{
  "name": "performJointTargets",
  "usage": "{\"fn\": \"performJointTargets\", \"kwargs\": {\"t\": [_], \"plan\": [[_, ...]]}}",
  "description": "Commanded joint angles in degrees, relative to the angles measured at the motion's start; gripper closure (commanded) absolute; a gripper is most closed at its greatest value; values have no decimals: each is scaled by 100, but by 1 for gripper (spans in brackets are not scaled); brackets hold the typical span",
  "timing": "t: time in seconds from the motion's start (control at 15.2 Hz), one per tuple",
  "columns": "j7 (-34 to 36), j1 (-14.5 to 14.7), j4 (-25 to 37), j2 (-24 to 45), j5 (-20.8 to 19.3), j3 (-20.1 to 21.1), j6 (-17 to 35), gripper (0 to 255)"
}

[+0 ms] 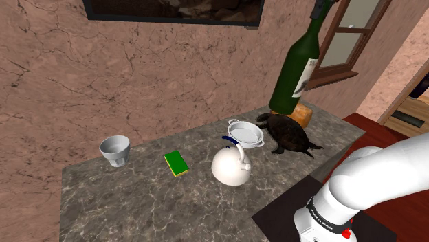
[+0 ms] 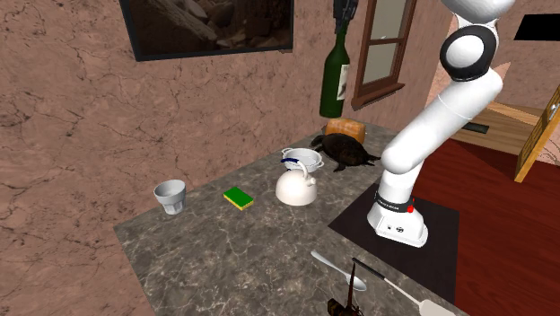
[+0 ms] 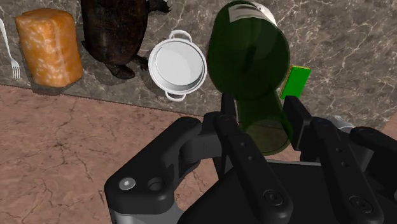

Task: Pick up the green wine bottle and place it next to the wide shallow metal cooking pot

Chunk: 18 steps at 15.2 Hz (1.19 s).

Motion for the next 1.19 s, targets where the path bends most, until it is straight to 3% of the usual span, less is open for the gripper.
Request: {"fn": "performJointTargets", "kwargs": {"t": [0.0,0.26,1.12], "plan": [[-318,-28,-20,-29,-103,-239,-13,255],[-926,-86,20,-14,-309,-714,-38,255],[-885,-122,-2010,-972,-357,-674,1036,255]]}}
